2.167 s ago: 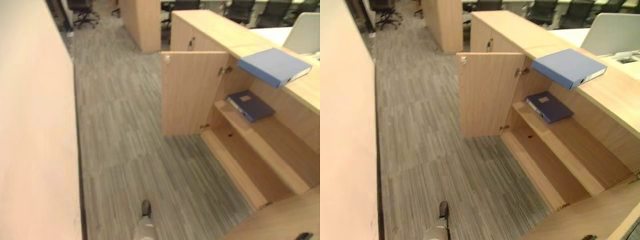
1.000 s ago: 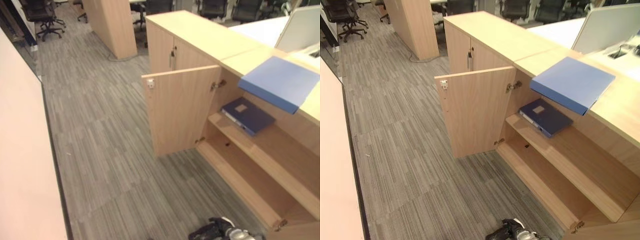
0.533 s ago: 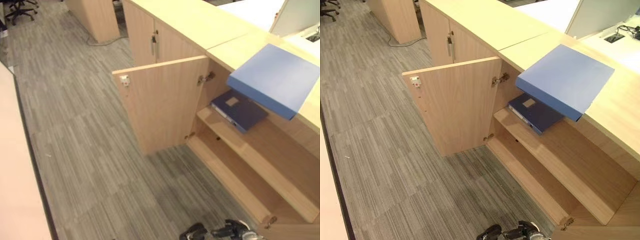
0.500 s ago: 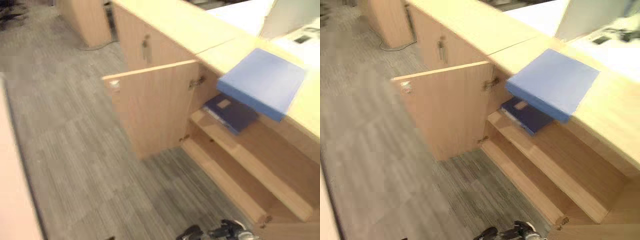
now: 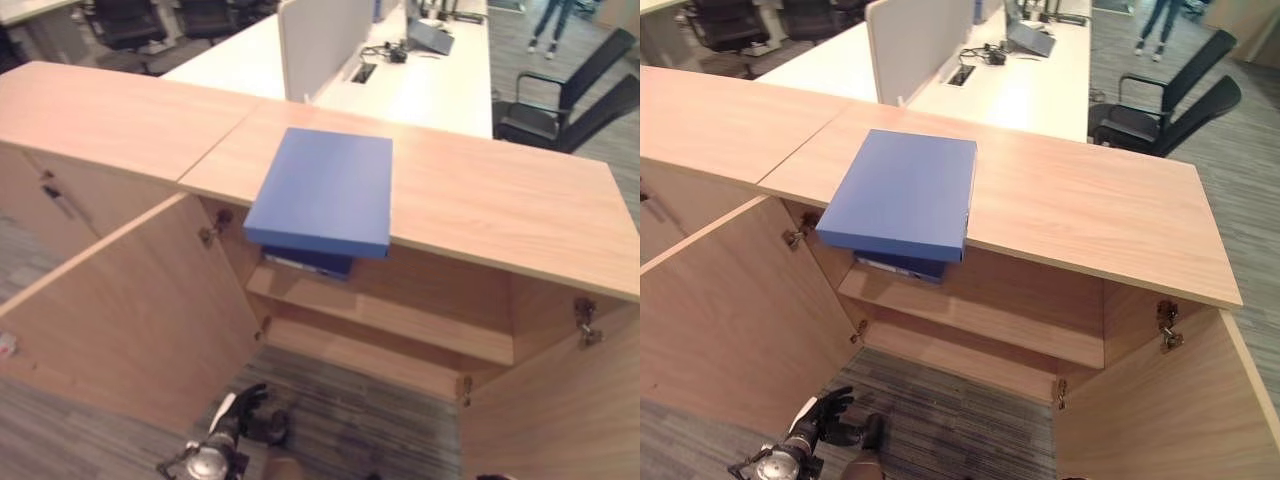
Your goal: Put the empty folder in the office cabinet
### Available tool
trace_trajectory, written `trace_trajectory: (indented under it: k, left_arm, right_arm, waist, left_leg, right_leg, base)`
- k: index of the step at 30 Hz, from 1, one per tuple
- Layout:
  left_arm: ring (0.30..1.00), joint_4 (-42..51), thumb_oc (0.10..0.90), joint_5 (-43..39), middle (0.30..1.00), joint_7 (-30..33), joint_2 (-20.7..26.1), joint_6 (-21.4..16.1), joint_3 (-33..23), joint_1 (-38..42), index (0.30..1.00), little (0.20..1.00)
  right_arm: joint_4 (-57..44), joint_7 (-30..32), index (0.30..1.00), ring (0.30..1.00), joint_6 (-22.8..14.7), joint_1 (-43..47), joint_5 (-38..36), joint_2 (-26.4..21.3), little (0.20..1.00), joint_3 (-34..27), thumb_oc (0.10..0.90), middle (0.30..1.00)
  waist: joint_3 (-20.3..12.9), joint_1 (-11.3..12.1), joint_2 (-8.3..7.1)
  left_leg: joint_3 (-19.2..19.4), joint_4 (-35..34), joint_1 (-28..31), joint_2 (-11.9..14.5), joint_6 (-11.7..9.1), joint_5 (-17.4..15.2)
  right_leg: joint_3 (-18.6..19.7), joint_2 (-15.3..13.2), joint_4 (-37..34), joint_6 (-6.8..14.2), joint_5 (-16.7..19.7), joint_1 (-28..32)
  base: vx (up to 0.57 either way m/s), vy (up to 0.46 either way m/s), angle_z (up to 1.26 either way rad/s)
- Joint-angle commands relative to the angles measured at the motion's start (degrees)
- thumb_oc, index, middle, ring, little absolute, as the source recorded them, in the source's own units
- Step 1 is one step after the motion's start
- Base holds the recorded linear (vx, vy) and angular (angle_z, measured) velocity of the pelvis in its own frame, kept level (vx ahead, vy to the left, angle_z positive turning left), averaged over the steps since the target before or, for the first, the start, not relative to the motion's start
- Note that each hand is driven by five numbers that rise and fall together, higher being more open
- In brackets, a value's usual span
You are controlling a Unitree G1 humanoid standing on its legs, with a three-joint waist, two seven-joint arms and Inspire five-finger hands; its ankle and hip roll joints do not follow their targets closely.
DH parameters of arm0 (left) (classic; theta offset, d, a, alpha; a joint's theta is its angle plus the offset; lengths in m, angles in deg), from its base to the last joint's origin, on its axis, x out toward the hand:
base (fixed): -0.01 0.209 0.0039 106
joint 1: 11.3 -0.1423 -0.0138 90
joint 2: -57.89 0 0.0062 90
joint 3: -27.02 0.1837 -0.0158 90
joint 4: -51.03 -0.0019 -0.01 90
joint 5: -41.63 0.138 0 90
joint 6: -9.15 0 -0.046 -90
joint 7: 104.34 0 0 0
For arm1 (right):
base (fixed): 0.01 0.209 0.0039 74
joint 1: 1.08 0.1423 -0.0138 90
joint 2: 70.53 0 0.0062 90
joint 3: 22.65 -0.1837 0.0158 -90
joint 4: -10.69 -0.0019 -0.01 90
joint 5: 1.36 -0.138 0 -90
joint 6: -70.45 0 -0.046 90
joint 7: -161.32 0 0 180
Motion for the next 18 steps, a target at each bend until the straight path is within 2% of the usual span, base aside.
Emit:
trace_trajectory:
  k: [1,2,3,4,7,10,12,13,14,16,17,18]
  left_arm:
    - [0.900,6.2,0.800,1.0,0.900,-0.9,3.8,-2.9,-0.2,1.1,0.900,0.900]
    - [0.900,5.9,0.800,1.2,0.900,-1.4,3.7,-2.9,0.5,1.1,0.900,0.900]
    - [0.900,5.7,0.800,1.4,0.900,-1.6,3.8,-2.8,1.0,1.0,0.900,0.900]
    - [0.900,5.7,0.800,1.4,0.900,-1.6,3.8,-2.8,1.0,1.0,0.900,0.900]
    - [0.900,5.5,0.800,1.3,0.900,-2.0,3.6,-2.7,0.7,0.9,0.900,0.900]
    - [0.900,5.3,0.800,0.9,0.900,-1.9,3.6,-2.6,0.3,1.0,0.900,0.900]
    - [0.900,4.1,0.800,0.3,0.900,-1.6,3.2,-2.3,-0.7,0.6,0.900,0.900]
    - [0.900,3.4,0.800,0.3,0.900,-1.4,3.0,-2.0,-1.4,0.3,0.900,0.900]
    - [0.900,3.4,0.800,0.3,0.900,-1.4,3.0,-2.0,-1.4,0.3,0.900,0.900]
    - [0.900,3.1,0.800,0.0,0.900,-1.4,3.0,-1.5,-2.2,-0.2,0.900,0.900]
    - [0.900,3.1,0.800,-0.1,0.900,-1.7,3.2,-1.1,-2.3,-0.6,0.900,0.900]
    - [0.900,3.1,0.800,-0.1,0.900,-1.7,3.3,-1.1,-2.4,-0.7,0.900,0.900]
  right_arm:
    - [-0.7,-0.7,0.900,0.900,-1.6,3.2,1.2,0.2,0.900,-1.3,0.800,0.900]
    - [-0.3,-0.7,0.900,0.900,-1.4,2.9,1.3,0.3,0.900,-1.9,0.800,0.900]
    - [0.1,-0.9,0.900,0.900,-1.0,2.4,1.2,0.7,0.900,-3.0,0.800,0.900]
    - [0.1,-0.9,0.900,0.900,-1.0,2.4,1.2,0.6,0.900,-3.0,0.800,0.900]
    - [0.5,-0.9,0.900,0.900,-0.7,2.2,0.5,1.4,0.900,-5.0,0.800,0.900]
    - [0.5,-0.9,0.900,0.900,-0.5,2.1,0.5,1.6,0.900,-5.3,0.800,0.900]
    - [0.4,-1.2,0.900,0.900,-0.4,2.2,0.8,2.7,0.900,-4.9,0.800,0.900]
    - [0.0,-1.5,0.900,0.900,-0.2,2.4,1.1,3.6,0.900,-4.3,0.800,0.900]
    - [0.0,-1.5,0.900,0.900,-0.1,2.4,1.1,3.6,0.900,-4.3,0.800,0.900]
    - [-0.2,-1.8,0.900,0.900,-0.1,2.8,1.6,4.1,0.900,-3.6,0.800,0.900]
    - [-1.0,-1.9,0.900,0.900,-0.2,3.0,1.8,4.6,0.900,-2.9,0.800,0.900]
    - [-1.1,-1.9,0.900,0.900,-0.1,3.0,1.8,4.7,0.900,-2.8,0.800,0.900]
  waist:
    - [0.1,0.4,-3.28]
    - [-0.5,-0.4,-3.10]
    - [-1.5,-1.4,-2.91]
    - [-1.6,-1.4,-2.93]
    - [-2.7,-3.2,-2.70]
    - [-2.7,-3.2,-2.73]
    - [-2.7,-3.4,-2.91]
    - [-2.4,-2.9,-3.00]
    - [-2.4,-2.8,-3.01]
    - [-2.0,-1.9,-3.05]
    - [-1.9,-1.4,-3.34]
    - [-1.9,-1.5,-3.36]
  left_leg:
    - [1.8,1.3,2.2,-3.0,0.4,0.4]
    - [2.9,1.1,3.2,-3.5,0.9,-0.4]
    - [4.8,0.8,5.2,-4.8,2.3,-1.9]
    - [4.8,0.7,5.0,-4.8,2.4,-1.8]
    - [8.5,-0.2,8.1,-7.5,5.3,-4.5]
    - [9.4,-0.2,8.6,-8.2,5.8,-5.3]
    - [11.1,-0.2,9.6,-9.3,6.9,-6.4]
    - [12.5,-0.2,10.1,-9.5,7.4,-7.0]
    - [12.5,-0.2,10.1,-9.6,7.4,-7.0]
    - [14.0,-0.2,10.9,-9.5,7.3,-8.1]
    - [15.1,-0.2,11.2,-9.5,7.4,-8.4]
    - [15.0,-0.2,11.4,-9.5,7.4,-8.6]
  right_leg:
    - [-5.4,-6.5,2.1,3.4,1.0,-1.7]
    - [-4.5,-7.3,1.6,4.0,1.4,-1.5]
    - [-2.6,-8.6,1.1,5.1,2.1,-1.3]
    - [-2.6,-8.6,1.0,5.1,2.3,-1.4]
    - [-0.1,-11.4,1.0,7.1,3.9,-1.8]
    - [0.4,-12.0,1.3,7.7,4.3,-2.0]
    - [0.2,-13.4,2.4,8.4,5.7,-3.0]
    - [-1.4,-14.2,3.9,8.7,6.6,-3.9]
    - [-1.3,-14.2,4.0,8.7,6.6,-4.0]
    - [-5.7,-15.2,5.6,9.2,7.0,-4.0]
    - [-9.4,-15.8,6.6,9.4,7.5,-3.9]
    - [-9.4,-15.8,6.7,9.6,7.3,-3.8]
  base:
    - [0.17,0.333,-0.73]
    - [0.21,0.416,-0.58]
    - [0.16,0.315,-0.56]
    - [0.14,0.291,-0.64]
    - [0.11,0.287,-0.49]
    - [0.05,0.163,-0.31]
    - [0.03,0.197,-0.31]
    - [0.01,0.171,-0.28]
    - [-0.02,0.099,-0.35]
    - [0.02,0.063,-0.40]
    - [0.04,0.043,-0.47]
    - [0.00,0.021,-0.43]
